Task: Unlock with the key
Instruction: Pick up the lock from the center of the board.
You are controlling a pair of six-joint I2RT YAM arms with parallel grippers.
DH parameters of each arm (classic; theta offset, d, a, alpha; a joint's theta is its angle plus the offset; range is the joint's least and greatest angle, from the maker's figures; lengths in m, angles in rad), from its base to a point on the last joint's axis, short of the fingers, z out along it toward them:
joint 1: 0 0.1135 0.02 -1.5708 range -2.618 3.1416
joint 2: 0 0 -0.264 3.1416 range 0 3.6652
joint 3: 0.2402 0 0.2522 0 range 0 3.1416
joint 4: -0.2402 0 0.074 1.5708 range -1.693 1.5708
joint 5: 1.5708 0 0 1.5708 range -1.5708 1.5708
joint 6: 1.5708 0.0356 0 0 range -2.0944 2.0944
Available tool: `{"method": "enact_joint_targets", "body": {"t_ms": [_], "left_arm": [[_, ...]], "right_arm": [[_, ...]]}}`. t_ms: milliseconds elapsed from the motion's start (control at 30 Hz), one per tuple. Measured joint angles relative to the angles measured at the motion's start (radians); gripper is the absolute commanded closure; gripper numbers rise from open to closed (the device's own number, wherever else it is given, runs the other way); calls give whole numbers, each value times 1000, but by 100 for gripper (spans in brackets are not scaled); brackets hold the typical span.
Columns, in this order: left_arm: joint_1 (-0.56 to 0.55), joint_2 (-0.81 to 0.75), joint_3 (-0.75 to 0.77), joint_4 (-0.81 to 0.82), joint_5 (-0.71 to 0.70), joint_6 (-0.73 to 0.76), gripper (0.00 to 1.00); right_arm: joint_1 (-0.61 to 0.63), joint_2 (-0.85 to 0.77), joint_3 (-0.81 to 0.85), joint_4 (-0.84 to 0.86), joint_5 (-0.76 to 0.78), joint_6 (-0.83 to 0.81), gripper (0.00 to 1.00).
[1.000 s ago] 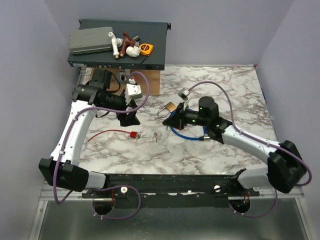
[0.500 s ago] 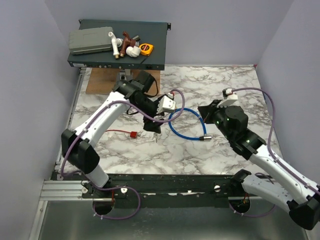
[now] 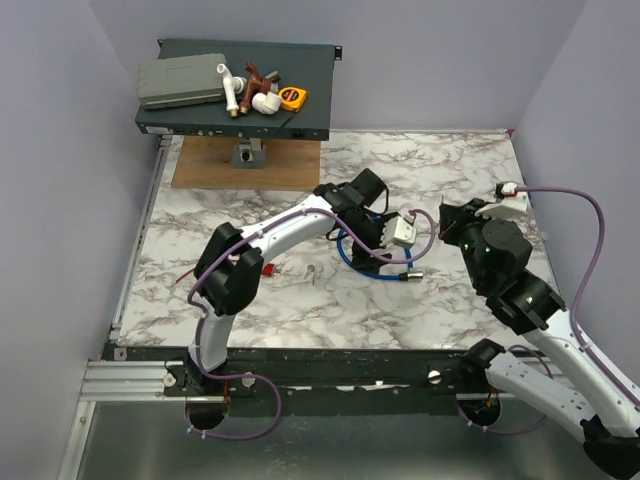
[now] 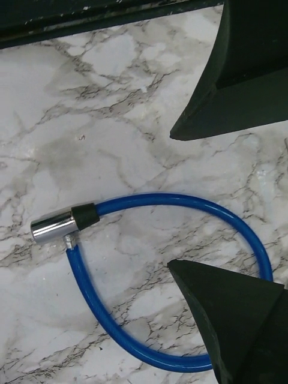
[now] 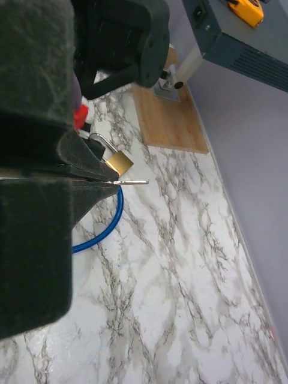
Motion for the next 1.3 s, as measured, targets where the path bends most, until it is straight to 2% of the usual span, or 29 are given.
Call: {"method": "enact_joint_targets", "body": {"t_ms": [233, 467, 900, 1100, 1167, 1300], "left_arm": [[-72, 110, 27, 123, -117, -126, 28], [-141, 118, -29, 254, -204, -233, 32], [-174, 147, -135, 396, -335, -332, 31], [-180, 176, -120, 418, -360, -349, 44], [-183, 187, -106, 428, -368, -351, 55], [-190, 193, -102, 448, -383, -349, 83]], "right_arm": [[0, -24, 15, -27, 39, -8, 99], [-2, -46, 16, -45, 69, -24, 99], [-2, -57, 87, -47, 126, -62, 99], [-2, -56, 113, -31, 130, -79, 99], [-2, -56, 113, -31, 130, -84, 99], [-2, -51, 116, -31, 130, -89, 99]]}}
